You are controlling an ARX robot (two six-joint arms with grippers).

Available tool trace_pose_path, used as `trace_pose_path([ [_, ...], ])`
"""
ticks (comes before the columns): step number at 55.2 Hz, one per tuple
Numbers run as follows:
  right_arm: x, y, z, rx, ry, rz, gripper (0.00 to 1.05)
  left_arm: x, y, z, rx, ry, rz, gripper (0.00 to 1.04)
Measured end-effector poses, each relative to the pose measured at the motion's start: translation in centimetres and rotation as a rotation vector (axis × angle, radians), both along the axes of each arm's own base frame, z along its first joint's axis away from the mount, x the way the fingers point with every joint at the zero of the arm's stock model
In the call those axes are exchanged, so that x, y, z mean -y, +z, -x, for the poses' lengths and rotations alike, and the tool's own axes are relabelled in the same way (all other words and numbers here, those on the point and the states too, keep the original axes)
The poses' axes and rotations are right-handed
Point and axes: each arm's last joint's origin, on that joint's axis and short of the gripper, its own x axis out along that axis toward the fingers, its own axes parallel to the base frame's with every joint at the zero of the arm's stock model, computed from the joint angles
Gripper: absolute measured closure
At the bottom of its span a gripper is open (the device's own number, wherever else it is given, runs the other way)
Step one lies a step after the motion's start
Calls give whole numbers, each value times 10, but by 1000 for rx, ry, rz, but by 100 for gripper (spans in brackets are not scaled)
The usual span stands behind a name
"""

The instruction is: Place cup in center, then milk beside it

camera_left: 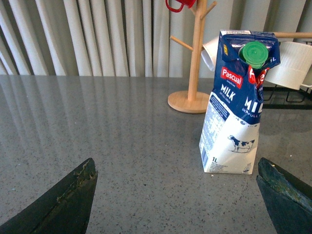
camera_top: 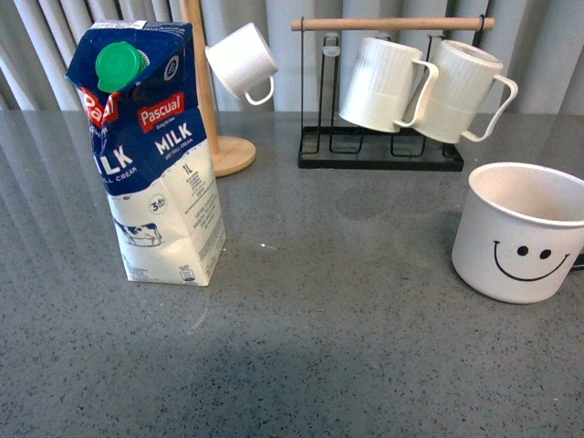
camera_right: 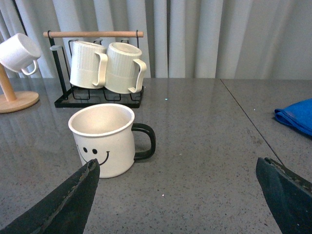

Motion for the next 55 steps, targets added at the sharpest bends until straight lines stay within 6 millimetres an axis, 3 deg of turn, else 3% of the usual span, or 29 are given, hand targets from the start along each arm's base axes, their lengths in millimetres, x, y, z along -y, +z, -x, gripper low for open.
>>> trace_pose_path([
  [48,0,0,0,0,0,0,7,0,0,0,0,0,0,7],
  [55,3,0,-4,-63,-66,-138,7,0,0,0,0,0,0,7],
])
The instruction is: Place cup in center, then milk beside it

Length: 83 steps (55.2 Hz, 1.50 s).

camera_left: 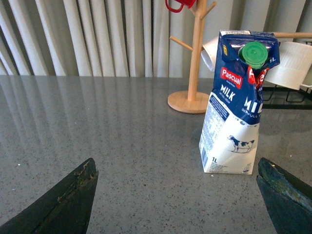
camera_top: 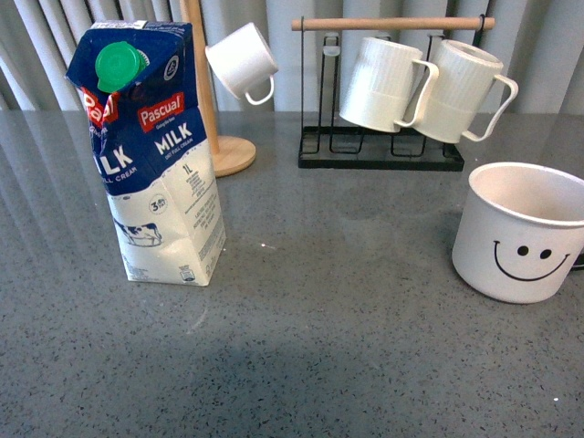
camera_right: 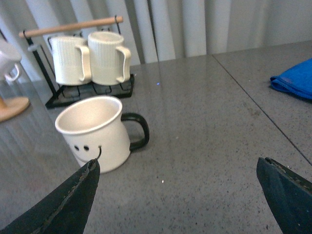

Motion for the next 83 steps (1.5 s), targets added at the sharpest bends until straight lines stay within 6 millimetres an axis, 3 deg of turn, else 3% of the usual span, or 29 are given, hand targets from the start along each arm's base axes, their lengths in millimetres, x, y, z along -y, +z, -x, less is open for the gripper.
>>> trace_pose_path([
  [10,12,53,-17,136,61,-19,7,0,0,0,0,0,0,7],
  [19,20,82,-65,49,191,-8,7,0,0,0,0,0,0,7],
  [25,17,93,-111,-89,298,19,7,0,0,0,0,0,0,7],
  [38,3,93,-183,-343,441,83,7,0,0,0,0,0,0,7],
  [50,-6,80,-227,-509,512,161,7,0,0,0,0,0,0,7],
  [59,-10,61,-247,-616,545,205,7,0,0,0,-1,0,0,7],
  [77,-13,42,-256,-690,564,244,7,0,0,0,0,0,0,7],
  [83,-13,42,-256,-690,565,248,20,0,0,0,-1,0,0,7],
])
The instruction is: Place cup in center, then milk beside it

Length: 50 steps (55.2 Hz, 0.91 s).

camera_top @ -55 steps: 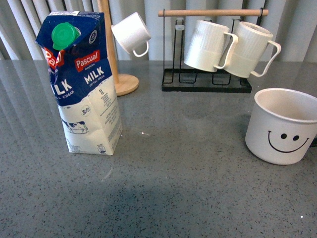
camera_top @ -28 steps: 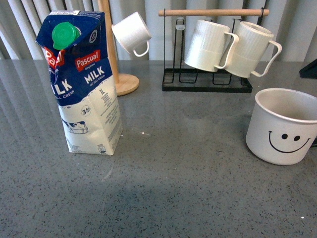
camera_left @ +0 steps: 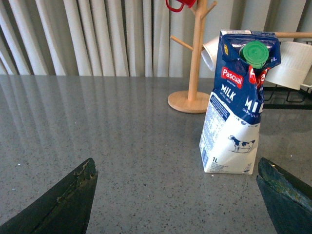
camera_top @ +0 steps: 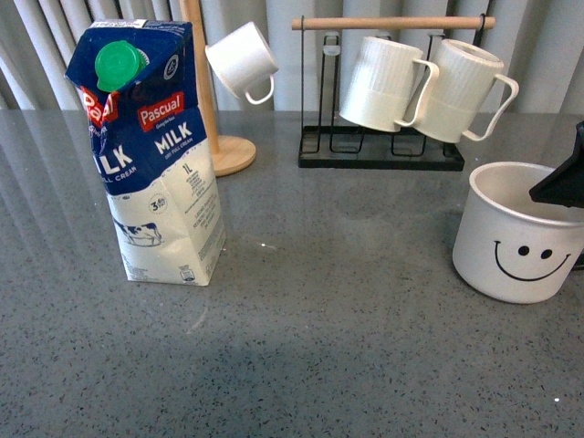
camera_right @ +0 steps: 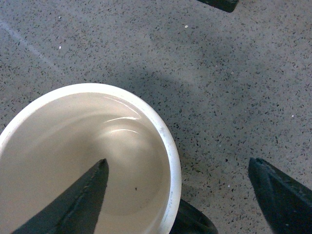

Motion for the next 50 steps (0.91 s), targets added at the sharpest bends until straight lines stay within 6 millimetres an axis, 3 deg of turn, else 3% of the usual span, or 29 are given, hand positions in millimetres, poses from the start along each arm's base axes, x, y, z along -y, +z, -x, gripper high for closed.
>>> trace_pose_path([
  [3,0,0,0,0,2,1,25,0,0,0,0,0,0,7],
  [15,0,-3,0,-5,5,3,71,0,0,0,0,0,0,7],
  [27,-1,-3,1,-8,4,-8,101,0,0,0,0,0,0,7],
  [39,-4,19,10,-8,-5,-60,101,0,0,0,0,0,0,7],
  [50,-25,44,17,45,39,-101,101,0,0,0,0,0,0,7],
])
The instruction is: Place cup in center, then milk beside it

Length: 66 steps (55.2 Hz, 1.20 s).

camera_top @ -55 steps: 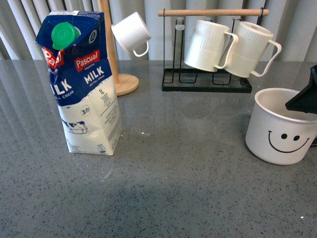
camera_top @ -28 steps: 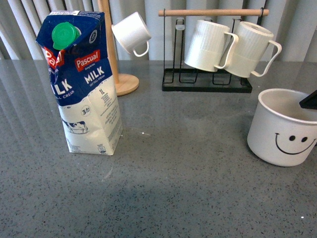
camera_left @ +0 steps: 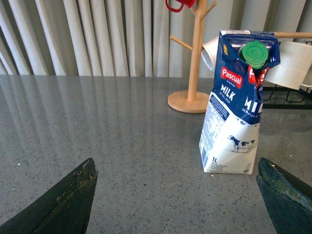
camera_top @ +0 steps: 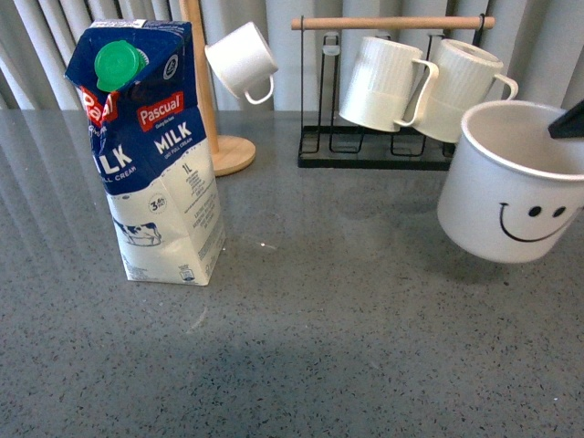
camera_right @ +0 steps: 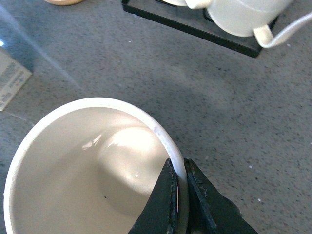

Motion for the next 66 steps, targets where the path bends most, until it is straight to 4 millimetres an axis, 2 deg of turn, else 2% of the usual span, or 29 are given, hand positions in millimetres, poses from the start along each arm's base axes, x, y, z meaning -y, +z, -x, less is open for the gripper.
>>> trace_pose_path([
  [15,-36,-4,-1,-19,53,-45,101,0,0,0,0,0,0,7],
  [23,-49,-19,-7,-51,46,-38,101,0,0,0,0,0,0,7],
  [39,-51,-35,-16,-97,4,-24,101,0,0,0,0,0,0,7],
  [66,-61,-39,-14,-122,17,-24,101,0,0,0,0,0,0,7],
])
